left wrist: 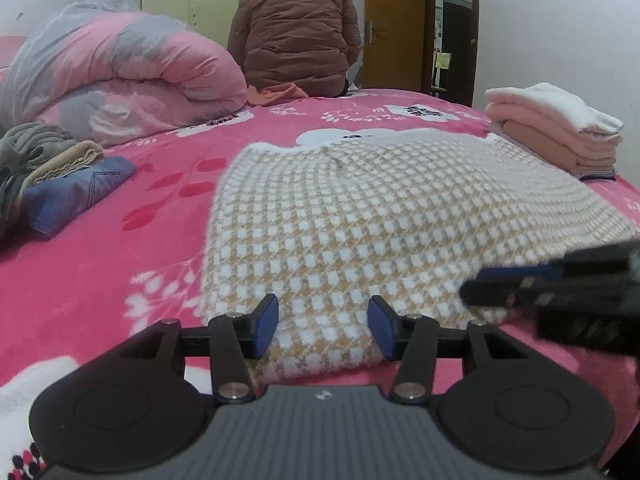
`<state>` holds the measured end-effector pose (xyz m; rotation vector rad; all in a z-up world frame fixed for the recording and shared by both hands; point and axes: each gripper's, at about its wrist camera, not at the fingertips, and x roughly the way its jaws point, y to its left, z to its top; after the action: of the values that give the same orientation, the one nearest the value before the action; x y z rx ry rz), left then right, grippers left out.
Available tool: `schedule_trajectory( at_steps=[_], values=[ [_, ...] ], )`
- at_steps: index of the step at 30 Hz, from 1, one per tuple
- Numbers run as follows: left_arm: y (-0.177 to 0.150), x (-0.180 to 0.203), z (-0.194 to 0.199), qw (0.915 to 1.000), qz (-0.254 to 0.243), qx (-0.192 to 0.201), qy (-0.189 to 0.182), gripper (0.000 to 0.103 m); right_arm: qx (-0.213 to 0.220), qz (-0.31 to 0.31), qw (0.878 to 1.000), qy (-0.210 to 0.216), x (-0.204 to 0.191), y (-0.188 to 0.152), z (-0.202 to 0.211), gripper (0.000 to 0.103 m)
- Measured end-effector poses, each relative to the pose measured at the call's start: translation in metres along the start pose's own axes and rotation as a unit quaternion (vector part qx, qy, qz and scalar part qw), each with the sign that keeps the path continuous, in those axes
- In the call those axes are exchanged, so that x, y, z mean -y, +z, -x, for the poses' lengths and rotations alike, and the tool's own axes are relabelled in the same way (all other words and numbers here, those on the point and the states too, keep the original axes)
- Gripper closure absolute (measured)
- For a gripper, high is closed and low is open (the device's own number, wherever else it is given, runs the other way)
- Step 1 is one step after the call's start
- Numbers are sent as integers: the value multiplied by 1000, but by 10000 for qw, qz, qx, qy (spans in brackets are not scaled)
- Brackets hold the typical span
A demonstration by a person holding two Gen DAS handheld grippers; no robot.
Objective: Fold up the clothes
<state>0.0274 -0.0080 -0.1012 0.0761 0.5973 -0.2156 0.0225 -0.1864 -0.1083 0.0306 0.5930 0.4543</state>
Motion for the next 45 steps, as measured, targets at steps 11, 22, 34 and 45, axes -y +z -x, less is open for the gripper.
schedule_trajectory(
  at_steps=[11,22,34,45],
  values=[
    [0,-14,24,9995,134,272,74,46,71,304,9995,-70,4,-14,-9,89],
    [-16,-75,30,9845,1726,-32,-294,46,117,993,9950,-68,-25,-19,-22,89],
    [-23,-133,71,9644,2604,467,-46,47,-79,1113,9934,250,-59,-5,-51,88],
    [-14,-118,78,9707,2325,612,-26,47,213,1550,9865,482,-99,1,-59,92]
  ],
)
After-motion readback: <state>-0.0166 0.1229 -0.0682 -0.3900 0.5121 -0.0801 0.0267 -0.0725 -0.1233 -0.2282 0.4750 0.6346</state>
